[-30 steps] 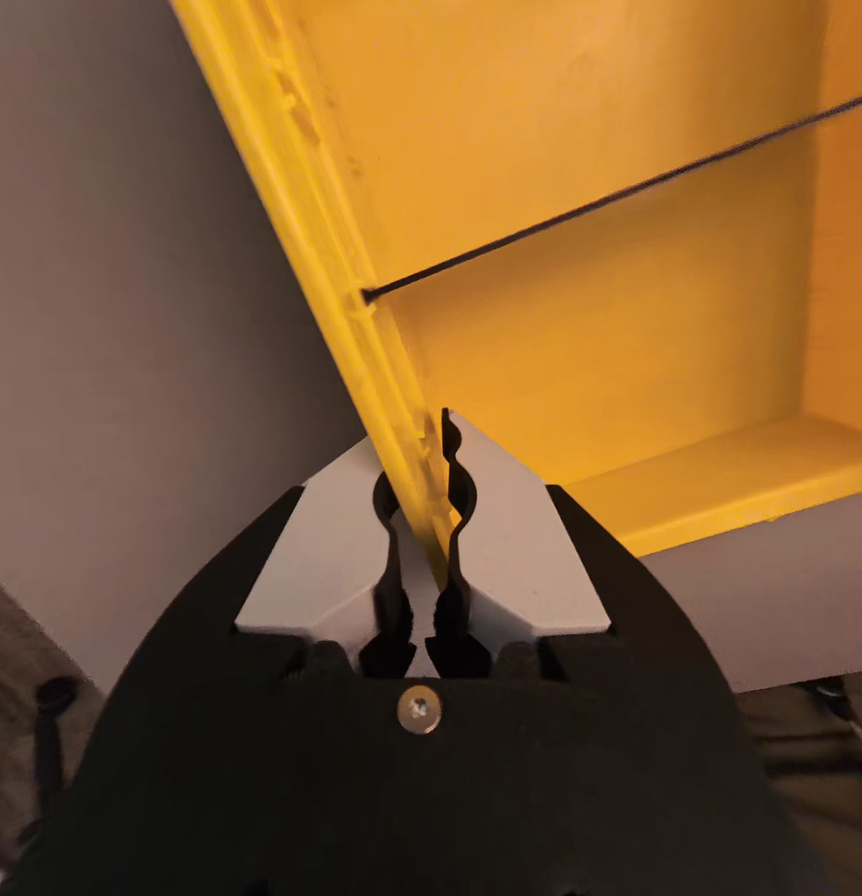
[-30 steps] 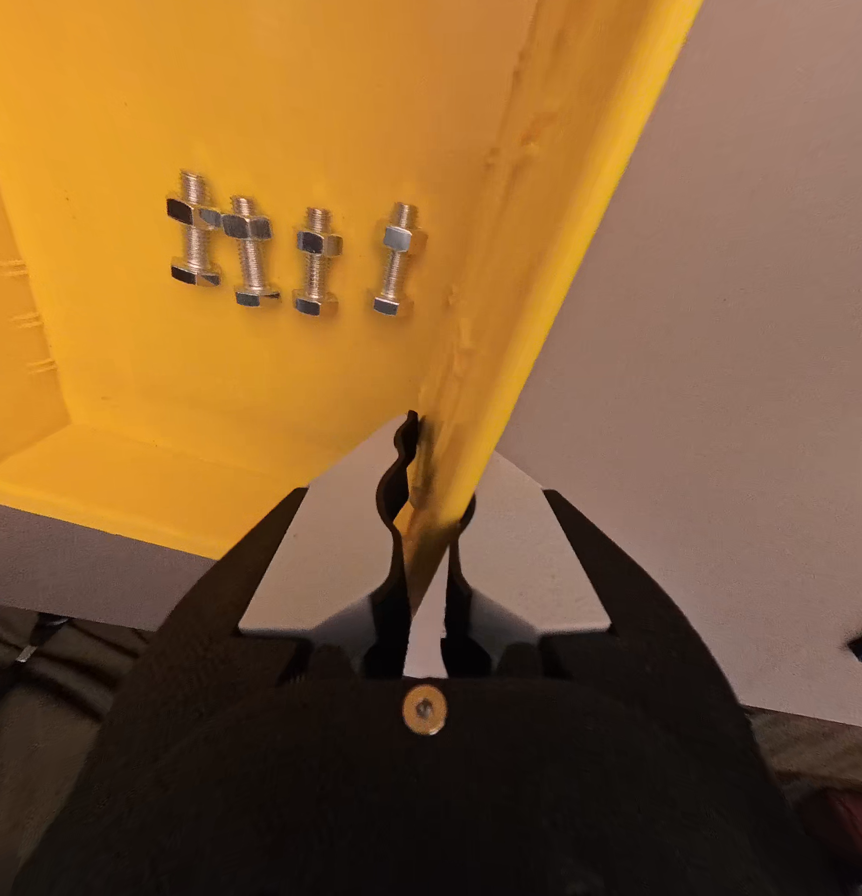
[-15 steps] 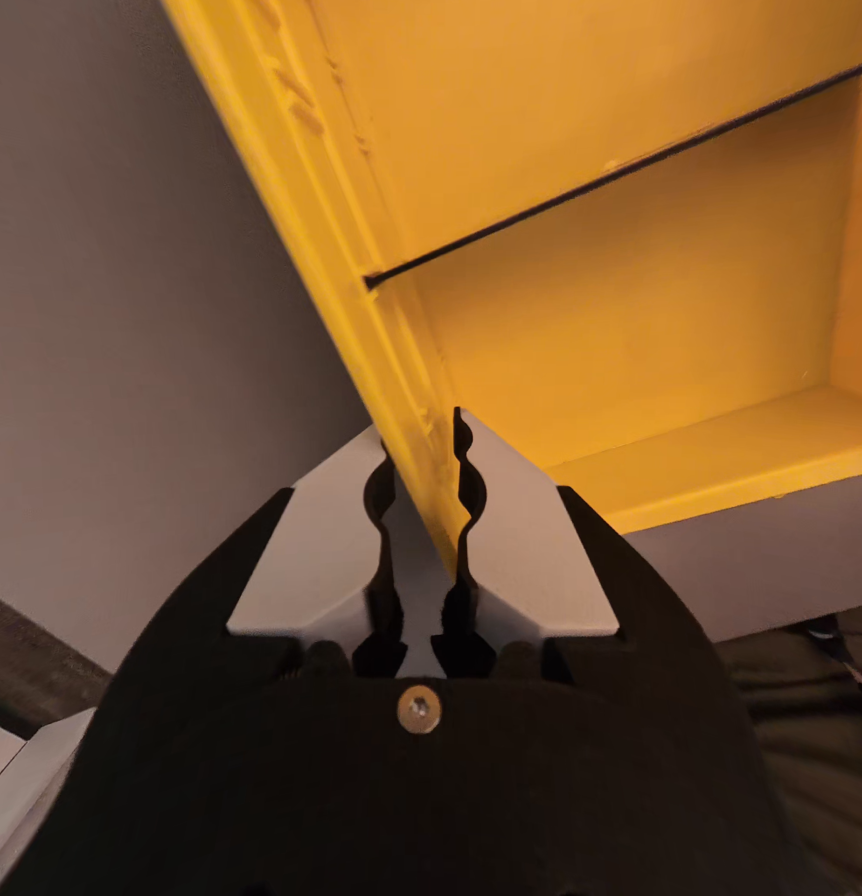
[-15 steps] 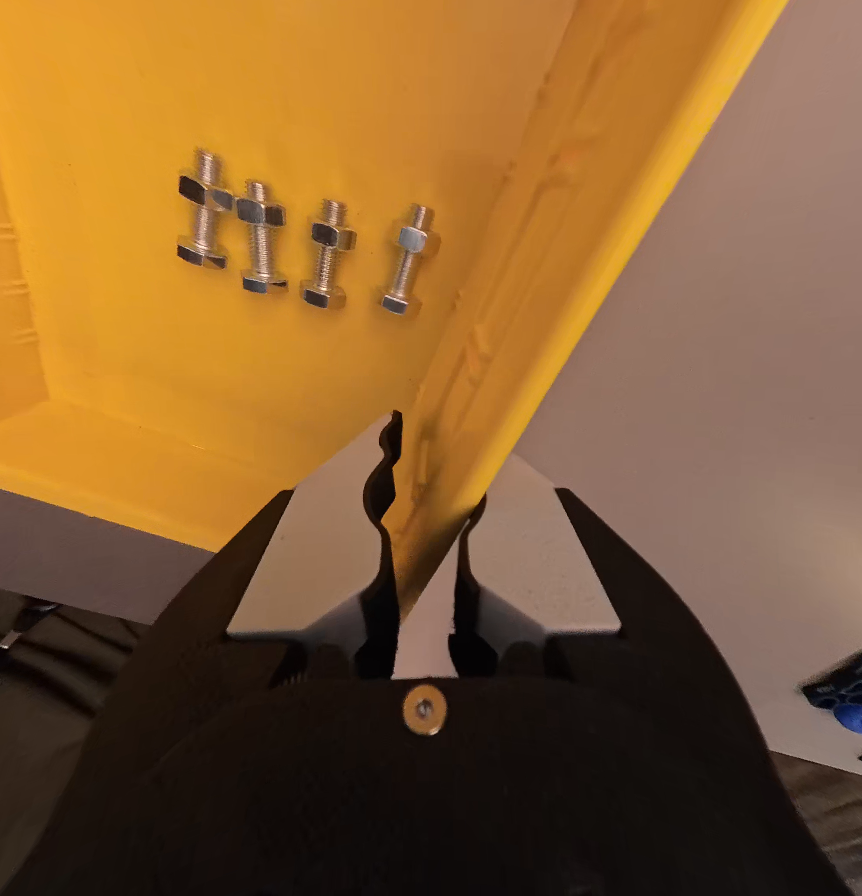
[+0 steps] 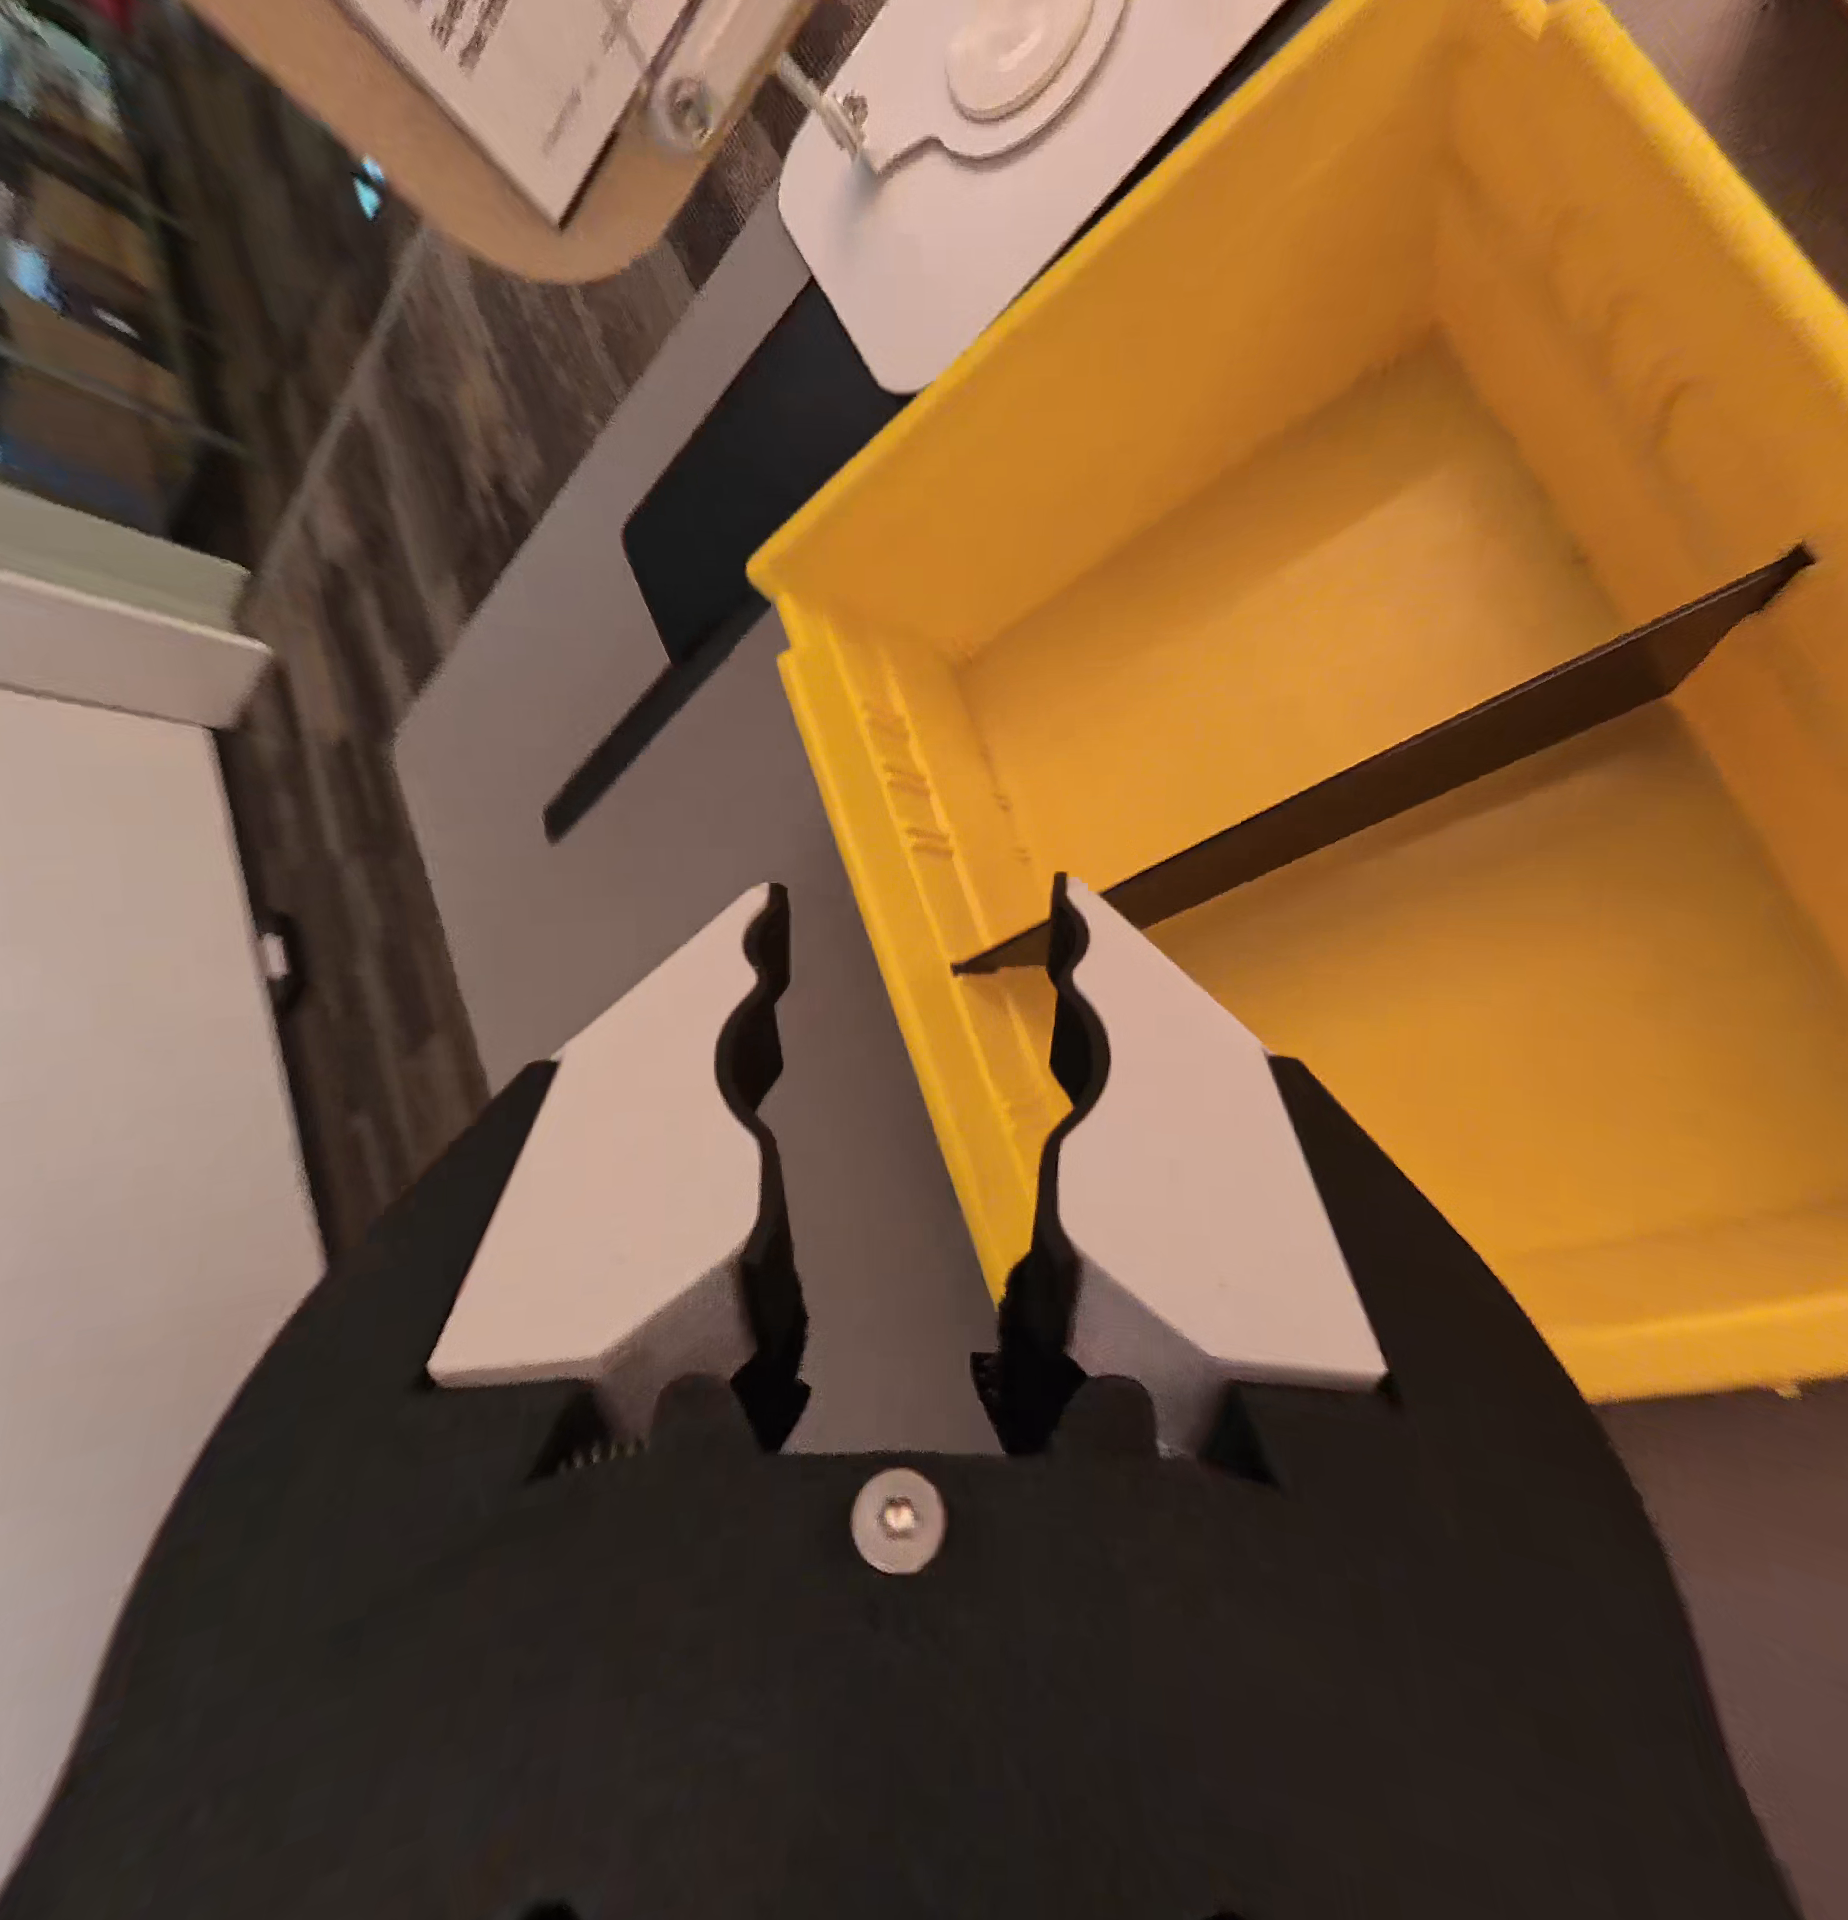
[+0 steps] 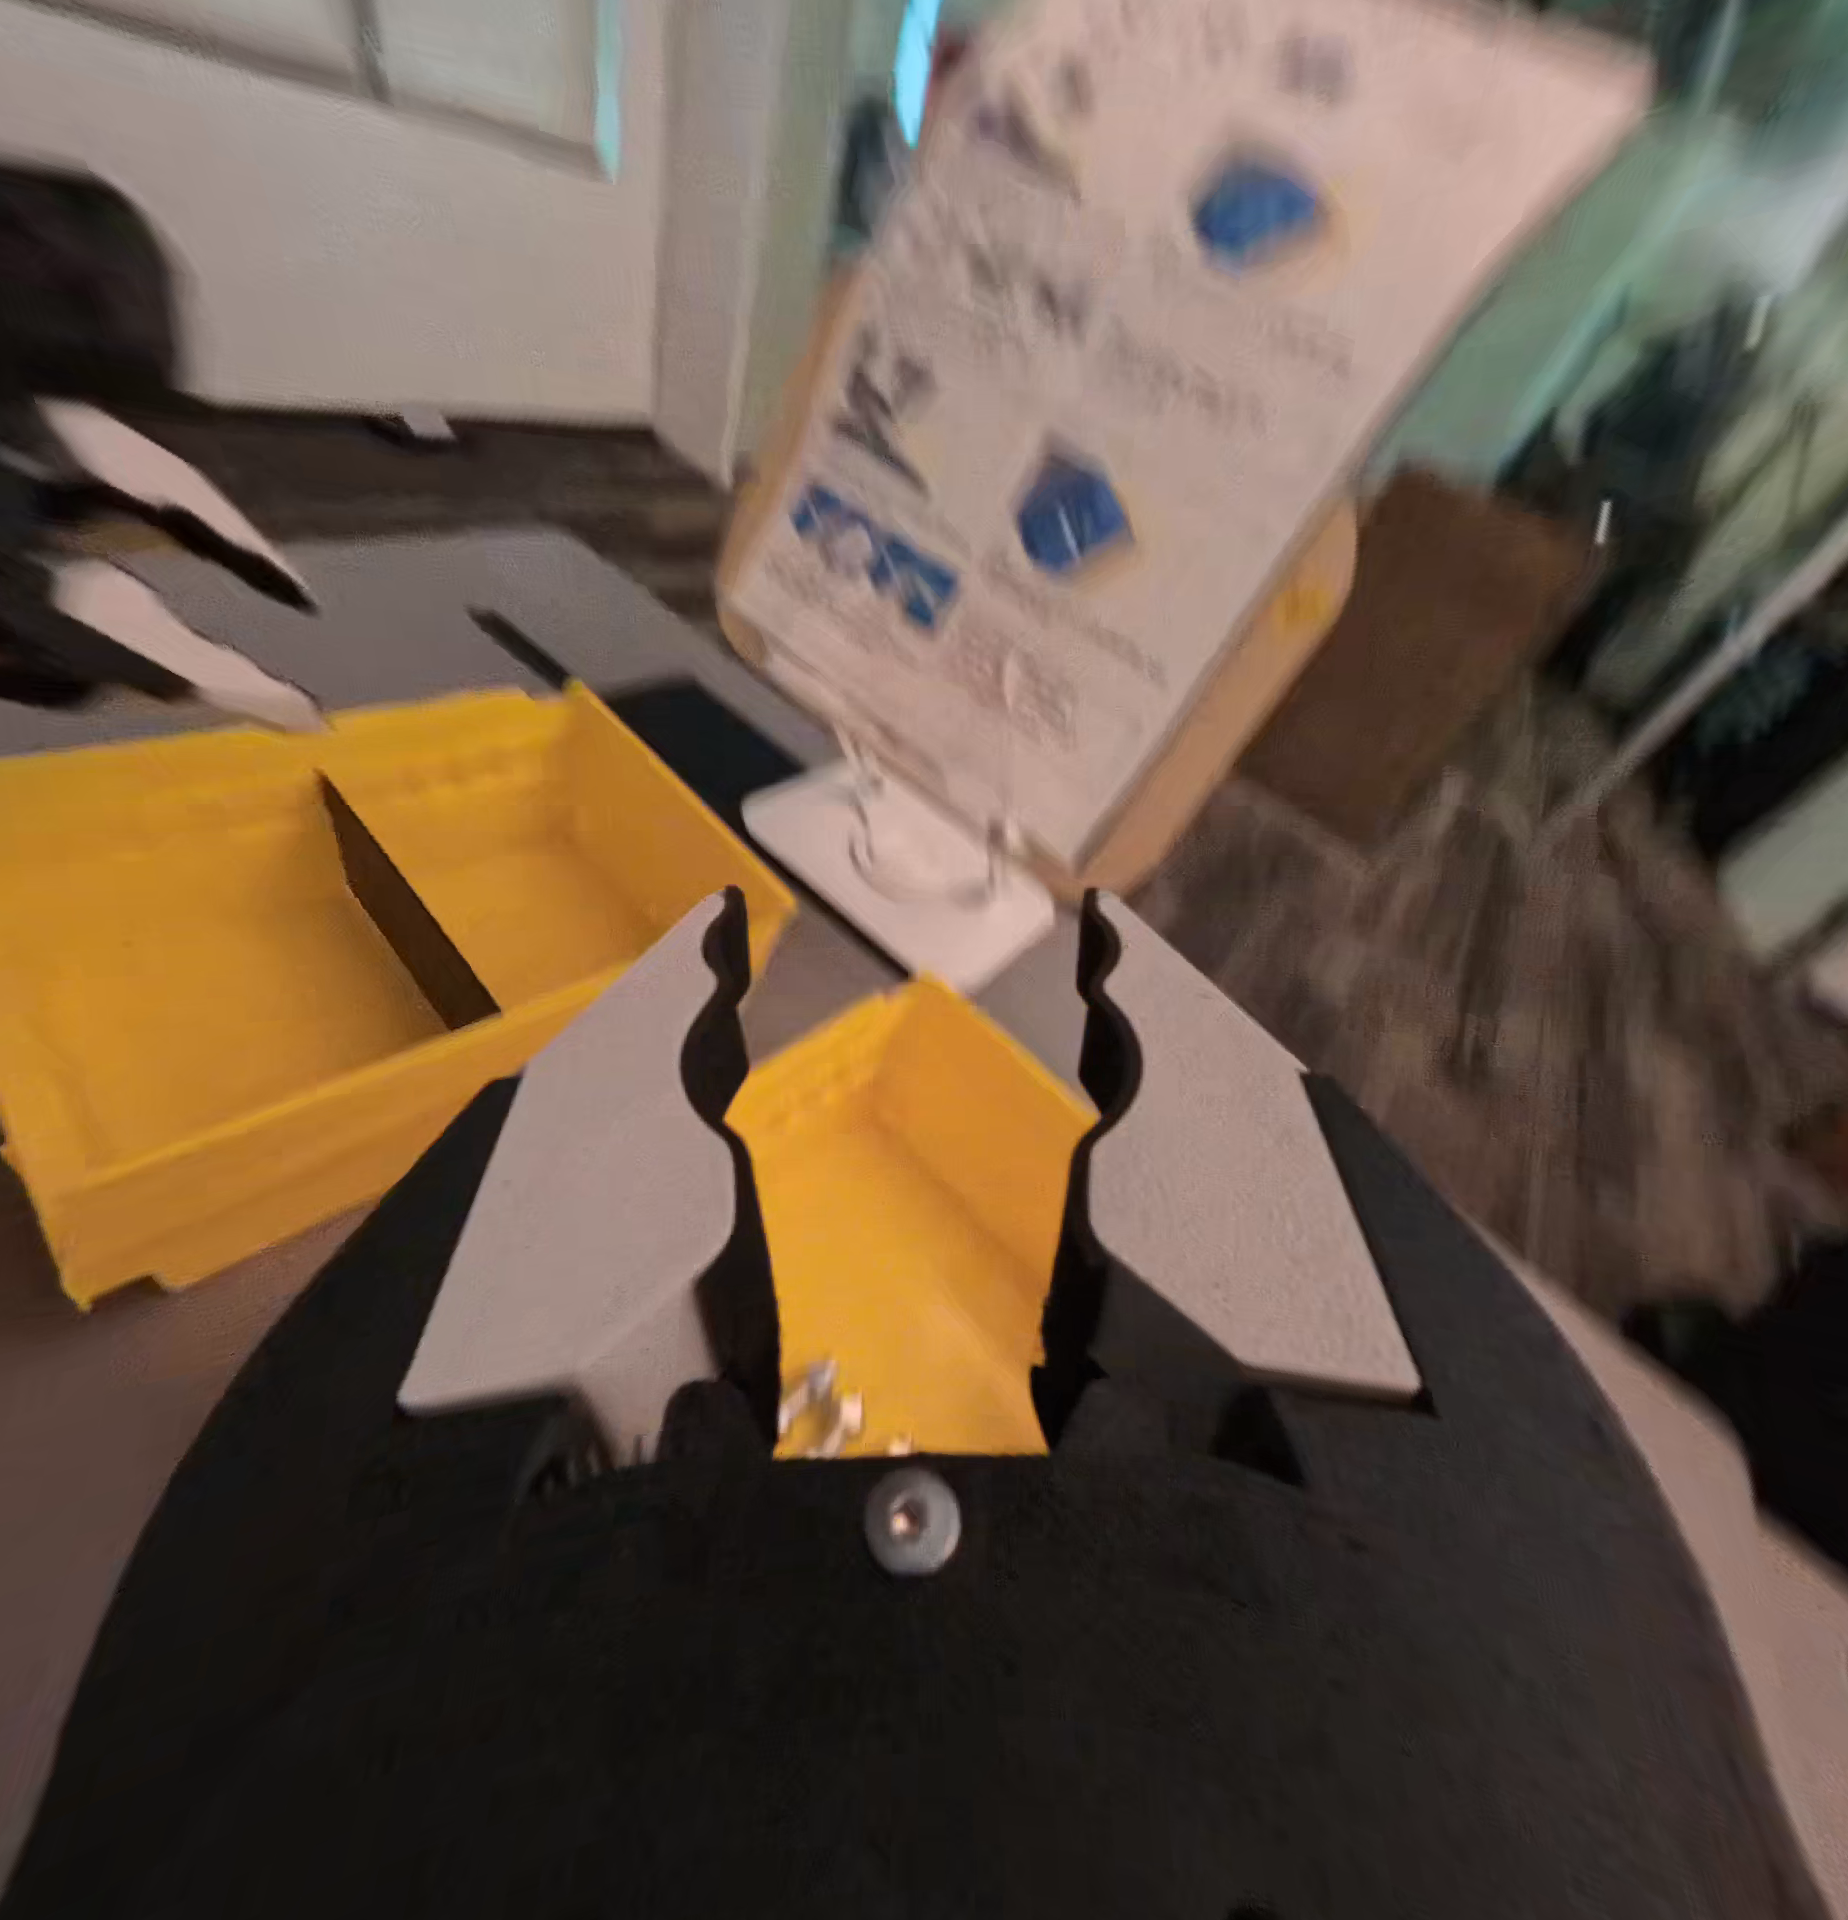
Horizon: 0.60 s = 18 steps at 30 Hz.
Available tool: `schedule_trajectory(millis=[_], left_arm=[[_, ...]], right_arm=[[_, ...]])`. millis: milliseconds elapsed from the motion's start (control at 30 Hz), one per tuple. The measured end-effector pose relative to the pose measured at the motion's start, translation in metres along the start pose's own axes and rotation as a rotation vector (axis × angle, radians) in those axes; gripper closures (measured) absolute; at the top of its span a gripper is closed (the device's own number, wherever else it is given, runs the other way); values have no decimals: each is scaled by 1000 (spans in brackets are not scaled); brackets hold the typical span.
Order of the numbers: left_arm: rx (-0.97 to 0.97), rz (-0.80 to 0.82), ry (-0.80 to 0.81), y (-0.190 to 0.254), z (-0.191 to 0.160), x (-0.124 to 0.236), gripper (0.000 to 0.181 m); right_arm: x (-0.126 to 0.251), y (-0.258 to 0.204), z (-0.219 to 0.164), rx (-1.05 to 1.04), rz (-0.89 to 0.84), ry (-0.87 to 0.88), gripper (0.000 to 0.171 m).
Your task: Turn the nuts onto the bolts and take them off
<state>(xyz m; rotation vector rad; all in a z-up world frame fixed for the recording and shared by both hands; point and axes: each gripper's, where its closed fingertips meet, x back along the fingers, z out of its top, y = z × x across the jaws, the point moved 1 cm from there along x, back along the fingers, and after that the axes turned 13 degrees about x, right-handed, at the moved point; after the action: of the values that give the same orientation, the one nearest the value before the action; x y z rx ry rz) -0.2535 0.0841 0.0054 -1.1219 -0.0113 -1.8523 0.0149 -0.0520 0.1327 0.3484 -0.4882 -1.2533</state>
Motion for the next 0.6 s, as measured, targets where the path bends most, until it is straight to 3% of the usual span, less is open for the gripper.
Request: schedule_trajectory(millis=[67,133,300,433,600], left_arm=[[-82,35,14,12,7,-7,134],[-139,55,30,24,12,-12,133],[-225,96,14,40,15,-23,127],[-288,144,7,45,15,-30,124],[-313,156,30,52,19,-28,125]], right_arm=[[19,-44,62,201,26,357,86],[43,-100,105,310,105,644,88],[81,-224,155,269,435,982,43],[79,-296,167,276,577,1036,28],[49,-354,178,400,546,972,22]])
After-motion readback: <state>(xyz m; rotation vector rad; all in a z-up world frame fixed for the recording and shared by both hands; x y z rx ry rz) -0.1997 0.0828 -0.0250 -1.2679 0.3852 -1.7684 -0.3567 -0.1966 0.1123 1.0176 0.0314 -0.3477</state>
